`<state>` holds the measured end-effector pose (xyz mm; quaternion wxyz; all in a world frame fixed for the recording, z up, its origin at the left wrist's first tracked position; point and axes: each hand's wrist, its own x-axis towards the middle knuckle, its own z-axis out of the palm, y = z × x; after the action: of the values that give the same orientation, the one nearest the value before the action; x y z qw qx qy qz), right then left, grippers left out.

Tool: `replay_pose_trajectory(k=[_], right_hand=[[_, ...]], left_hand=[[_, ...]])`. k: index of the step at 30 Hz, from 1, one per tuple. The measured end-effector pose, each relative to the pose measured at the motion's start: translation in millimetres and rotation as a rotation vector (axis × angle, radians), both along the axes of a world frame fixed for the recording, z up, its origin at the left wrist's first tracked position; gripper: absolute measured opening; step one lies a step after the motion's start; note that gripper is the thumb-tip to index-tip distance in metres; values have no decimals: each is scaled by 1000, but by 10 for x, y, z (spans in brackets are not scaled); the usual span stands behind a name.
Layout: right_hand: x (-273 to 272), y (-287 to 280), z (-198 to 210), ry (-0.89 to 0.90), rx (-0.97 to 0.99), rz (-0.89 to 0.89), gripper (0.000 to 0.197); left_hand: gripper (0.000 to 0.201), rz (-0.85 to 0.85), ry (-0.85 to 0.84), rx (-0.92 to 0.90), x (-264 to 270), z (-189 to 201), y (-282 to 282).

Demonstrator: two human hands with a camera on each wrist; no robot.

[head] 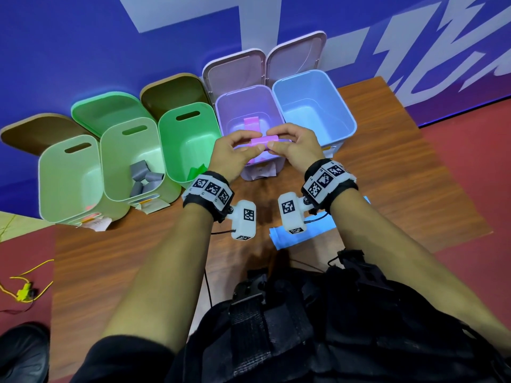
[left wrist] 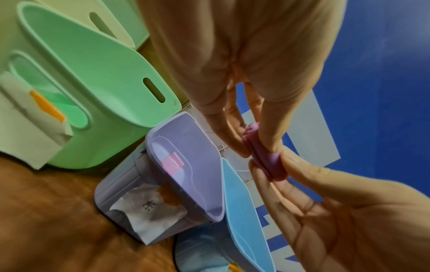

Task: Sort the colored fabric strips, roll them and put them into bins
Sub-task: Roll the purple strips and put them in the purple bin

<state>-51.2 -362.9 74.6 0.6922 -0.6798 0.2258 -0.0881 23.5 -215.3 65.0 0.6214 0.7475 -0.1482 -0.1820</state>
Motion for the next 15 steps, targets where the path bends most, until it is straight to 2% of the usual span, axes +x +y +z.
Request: replay_pose_trajectory(k=[5,9,15], right_hand=[[81,-32,-10,71,186,0,13],[207,-44,-125,135,92,25,2],[356,-144,-271,161,-5,43,11]], left_hand=[[27,17,48,-29,53,-30,-42],[28,13,73,-22,166,-155,-54],[29,-6,216,95,306,-421,-118]])
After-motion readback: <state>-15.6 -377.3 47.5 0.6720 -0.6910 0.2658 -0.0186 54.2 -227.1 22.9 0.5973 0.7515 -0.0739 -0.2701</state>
